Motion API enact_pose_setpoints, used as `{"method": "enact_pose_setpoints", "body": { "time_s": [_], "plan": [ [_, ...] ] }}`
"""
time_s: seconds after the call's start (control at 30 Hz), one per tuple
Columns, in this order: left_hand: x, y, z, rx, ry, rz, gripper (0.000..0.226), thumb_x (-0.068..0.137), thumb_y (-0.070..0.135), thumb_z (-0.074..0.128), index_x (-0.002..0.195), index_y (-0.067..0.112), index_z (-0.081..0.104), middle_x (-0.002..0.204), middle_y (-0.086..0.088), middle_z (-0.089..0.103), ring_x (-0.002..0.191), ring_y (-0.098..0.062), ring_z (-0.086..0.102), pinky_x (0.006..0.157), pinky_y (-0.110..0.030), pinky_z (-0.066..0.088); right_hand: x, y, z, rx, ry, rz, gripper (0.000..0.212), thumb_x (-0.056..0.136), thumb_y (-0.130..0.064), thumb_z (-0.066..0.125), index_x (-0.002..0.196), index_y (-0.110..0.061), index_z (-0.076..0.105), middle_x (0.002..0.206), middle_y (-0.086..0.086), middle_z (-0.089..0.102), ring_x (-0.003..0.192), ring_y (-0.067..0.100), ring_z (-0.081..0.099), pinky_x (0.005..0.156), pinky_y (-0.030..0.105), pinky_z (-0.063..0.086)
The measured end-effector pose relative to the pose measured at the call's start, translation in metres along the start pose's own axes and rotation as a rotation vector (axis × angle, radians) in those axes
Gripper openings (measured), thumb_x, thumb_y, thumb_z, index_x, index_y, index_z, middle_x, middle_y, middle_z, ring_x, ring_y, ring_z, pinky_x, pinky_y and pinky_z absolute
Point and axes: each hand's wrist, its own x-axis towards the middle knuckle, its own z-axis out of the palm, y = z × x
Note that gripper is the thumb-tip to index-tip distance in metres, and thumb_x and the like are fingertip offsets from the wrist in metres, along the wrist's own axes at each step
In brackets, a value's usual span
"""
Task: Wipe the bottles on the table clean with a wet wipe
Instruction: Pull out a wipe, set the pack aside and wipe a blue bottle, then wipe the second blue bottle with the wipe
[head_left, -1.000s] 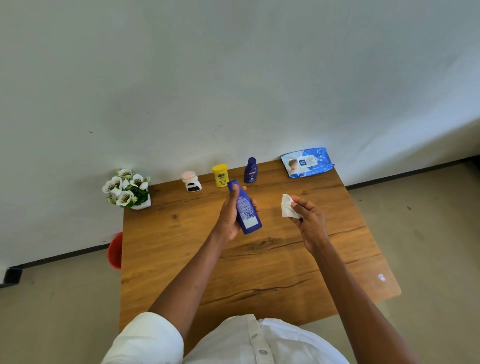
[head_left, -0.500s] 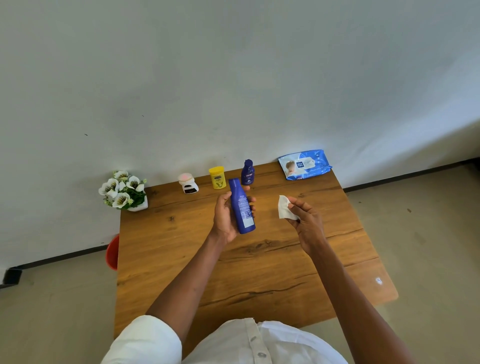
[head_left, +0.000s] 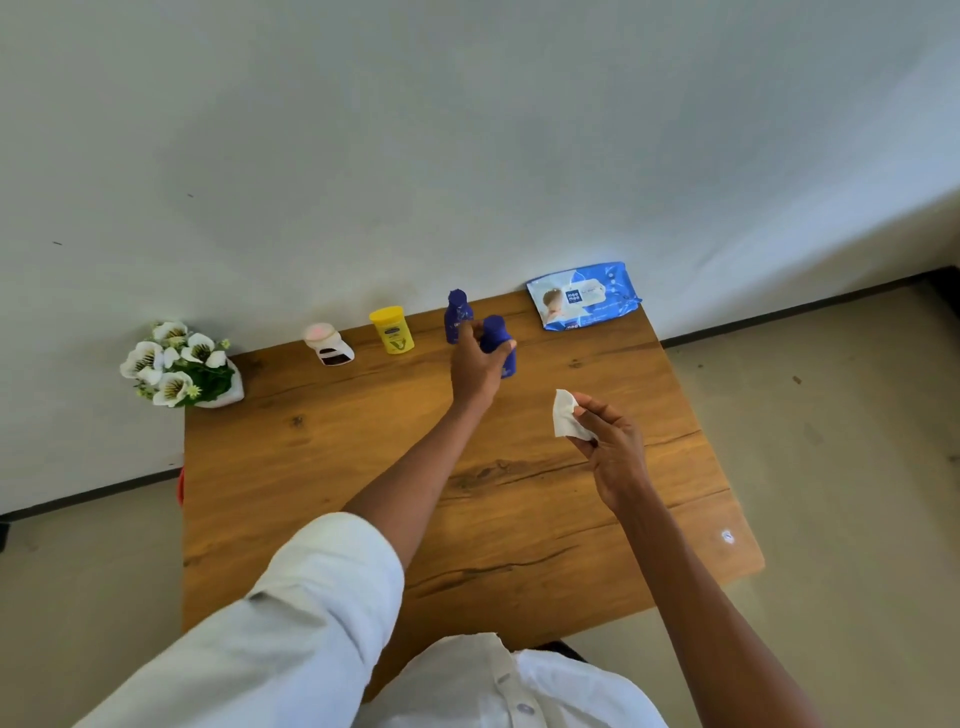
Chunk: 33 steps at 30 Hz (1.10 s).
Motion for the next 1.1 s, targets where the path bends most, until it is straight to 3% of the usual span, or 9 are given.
{"method": "enact_pose_setpoints", "body": {
  "time_s": [0.3, 0.43, 0.7, 0.97, 1.1],
  "plan": [
    [0.052, -0.004, 0.056, 0.175, 0.009, 0.083, 0.039, 0.092, 0.024, 0.072, 0.121, 0.010, 0.050, 0.111, -0.004, 0.065, 0.093, -0.011, 0.058, 0.073, -0.022, 0.045, 0.027, 0.003, -0.039, 0.131, 0.078, 0.131, 0.014, 0.092, -0.005, 0.065, 0.104, -0.011, 0.072, 0.103, 0.006, 0.073, 0.096, 0.020, 0.068, 0.065, 0.025, 0.059],
    [0.077, -0.007, 0.063, 0.179, 0.023, 0.050, 0.039, 0.093, 0.023, 0.070, 0.121, 0.009, 0.048, 0.112, -0.006, 0.064, 0.092, -0.013, 0.058, 0.065, -0.013, 0.039, 0.032, 0.009, -0.039, 0.125, 0.110, 0.168, 0.016, 0.092, -0.007, 0.065, 0.106, -0.011, 0.072, 0.107, 0.009, 0.071, 0.093, 0.023, 0.068, 0.061, 0.027, 0.059],
    [0.107, -0.013, 0.074, 0.202, 0.019, 0.060, 0.042, 0.090, 0.024, 0.074, 0.119, 0.008, 0.048, 0.112, -0.009, 0.065, 0.099, -0.024, 0.065, 0.075, -0.029, 0.050, 0.030, 0.019, -0.033, 0.088, 0.107, 0.184, 0.015, 0.092, -0.007, 0.065, 0.105, -0.010, 0.073, 0.104, 0.011, 0.071, 0.088, 0.021, 0.068, 0.056, 0.025, 0.057],
    [0.113, -0.016, 0.082, 0.218, 0.027, 0.077, 0.045, 0.089, 0.028, 0.075, 0.121, 0.007, 0.050, 0.116, -0.011, 0.066, 0.104, -0.026, 0.065, 0.074, -0.026, 0.046, 0.037, 0.014, -0.038, 0.067, 0.134, 0.177, 0.015, 0.092, -0.009, 0.067, 0.105, -0.011, 0.074, 0.107, 0.010, 0.071, 0.094, 0.022, 0.066, 0.059, 0.025, 0.058],
    [0.109, -0.017, 0.080, 0.200, 0.019, 0.088, 0.052, 0.086, 0.032, 0.078, 0.123, 0.008, 0.050, 0.118, -0.009, 0.065, 0.105, -0.023, 0.064, 0.070, -0.016, 0.041, 0.038, 0.007, -0.036, 0.067, 0.134, 0.167, 0.015, 0.092, -0.008, 0.066, 0.104, -0.012, 0.073, 0.103, 0.007, 0.074, 0.092, 0.021, 0.067, 0.060, 0.025, 0.058]
  ]
}}
